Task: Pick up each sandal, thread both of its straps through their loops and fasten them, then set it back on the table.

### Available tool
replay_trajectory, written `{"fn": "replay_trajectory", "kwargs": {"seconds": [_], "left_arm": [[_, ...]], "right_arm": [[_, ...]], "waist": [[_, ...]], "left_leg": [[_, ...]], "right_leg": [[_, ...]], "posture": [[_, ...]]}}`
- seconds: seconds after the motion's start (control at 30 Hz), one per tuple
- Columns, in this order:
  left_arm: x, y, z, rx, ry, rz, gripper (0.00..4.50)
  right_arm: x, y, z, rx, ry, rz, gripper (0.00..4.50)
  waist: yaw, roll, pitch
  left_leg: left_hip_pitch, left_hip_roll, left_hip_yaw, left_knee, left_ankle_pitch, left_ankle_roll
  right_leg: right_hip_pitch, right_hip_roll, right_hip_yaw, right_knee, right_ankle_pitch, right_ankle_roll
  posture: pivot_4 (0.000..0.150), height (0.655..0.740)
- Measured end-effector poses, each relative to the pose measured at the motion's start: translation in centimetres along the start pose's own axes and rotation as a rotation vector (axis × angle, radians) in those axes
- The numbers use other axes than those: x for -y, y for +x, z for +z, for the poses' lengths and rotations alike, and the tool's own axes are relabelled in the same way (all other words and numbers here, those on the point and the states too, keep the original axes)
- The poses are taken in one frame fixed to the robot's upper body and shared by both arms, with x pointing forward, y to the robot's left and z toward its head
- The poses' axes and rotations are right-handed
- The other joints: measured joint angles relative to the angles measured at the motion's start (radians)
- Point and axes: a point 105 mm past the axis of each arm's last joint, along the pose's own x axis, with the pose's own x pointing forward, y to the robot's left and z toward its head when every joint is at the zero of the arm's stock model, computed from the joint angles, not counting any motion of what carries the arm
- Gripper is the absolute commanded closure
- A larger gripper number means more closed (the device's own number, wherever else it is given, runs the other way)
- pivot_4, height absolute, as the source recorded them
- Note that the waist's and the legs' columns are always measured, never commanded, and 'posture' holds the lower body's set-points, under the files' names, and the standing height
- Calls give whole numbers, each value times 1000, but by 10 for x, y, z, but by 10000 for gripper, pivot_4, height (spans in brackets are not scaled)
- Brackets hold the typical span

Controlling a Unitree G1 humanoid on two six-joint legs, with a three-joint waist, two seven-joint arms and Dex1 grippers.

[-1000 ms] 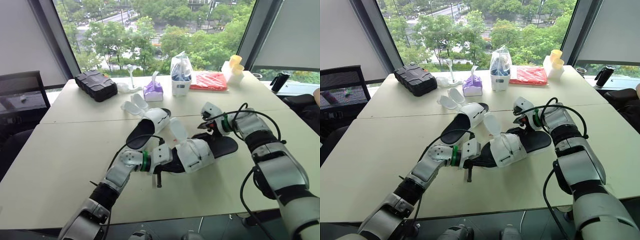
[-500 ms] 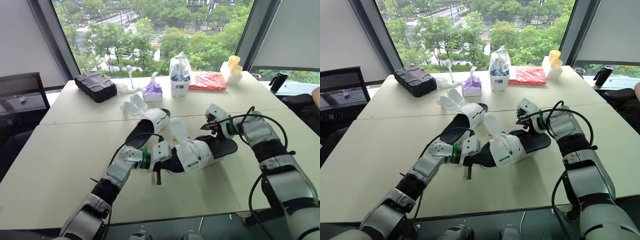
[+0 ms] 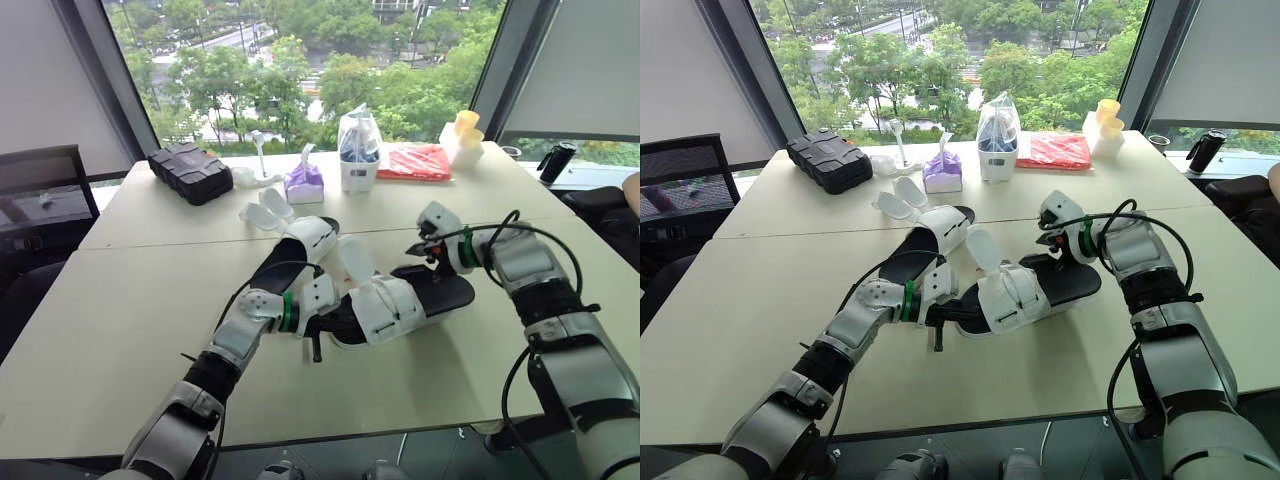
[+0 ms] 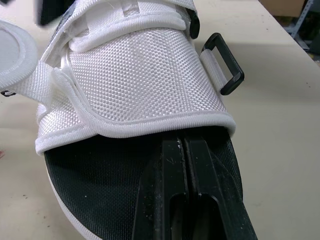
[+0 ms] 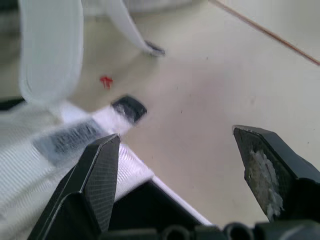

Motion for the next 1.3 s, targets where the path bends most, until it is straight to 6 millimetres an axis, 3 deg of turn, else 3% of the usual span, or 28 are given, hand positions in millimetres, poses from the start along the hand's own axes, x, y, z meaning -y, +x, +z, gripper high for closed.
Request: {"fn": "replay_trajectory", "kwargs": {"seconds": [0.1, 0.27, 0.33, 0.5, 0.63, 0.87, 1.1, 1.2, 1.3], "left_arm": [[1, 0, 0, -1, 9, 1, 45000], [4, 0, -1, 1, 8, -1, 45000], [4, 0, -2, -1, 10, -2, 45000], [5, 1, -1, -3, 15, -6, 45000], [5, 2, 0, -1, 19, -8, 45000], [4, 2, -1, -6, 19, -7, 45000], [4, 3, -1, -1, 24, -10, 45000], [4, 4, 0, 1, 24, -11, 45000], [3, 3, -1, -1, 22, -12, 45000]], "right_arm": [[-10, -9, 12, 32, -31, 25, 6241], [-25, -2, -13, -7, 41, 76, 6241], [-31, -2, -11, -3, 40, 87, 6241], [-46, 0, -21, -30, -22, 111, 6241], [-48, -3, -25, -75, -182, 89, 6241], [-40, -5, -8, -50, -208, 63, 6241], [-41, -7, 57, 126, -53, 123, 6241], [-39, 8, 51, 113, 16, 158, 6241], [-31, 24, 31, 61, 107, 177, 6241]], "waist": [[1, 0, 0], [0, 0, 0], [0, 0, 0], [2, 0, 0], [4, 0, 0], [2, 0, 0], [6, -1, 0], [7, -1, 0], [3, -1, 0]], "left_leg": [[0, 0, 0, 0, 0, 0], [0, 0, 0, 1, 0, 0], [0, 0, 0, 0, 0, 0], [0, 0, 0, 1, 0, 0], [0, 0, 0, 1, 0, 0], [0, 0, 0, 1, 0, 0], [0, 0, -2, 1, 0, 0], [0, 0, -1, 1, 0, 0], [0, -1, -1, 1, 0, 0]], "right_leg": [[0, 0, 0, 0, 0, 0], [0, 0, 0, 0, 0, 0], [0, 0, 0, 0, 0, 0], [1, 0, 0, 0, 0, 0], [2, 0, -1, 0, 0, 0], [2, 0, -1, 0, 0, 0], [2, 0, -1, -1, 0, 0], [2, 0, -1, -2, 0, 0], [2, 0, -1, -1, 0, 0]], "posture": [[1500, 7400], [1500, 7400], [1500, 7400], [1500, 7400], [1500, 7400], [1500, 7400], [1500, 7400], [1500, 7400], [1500, 7400]]}}
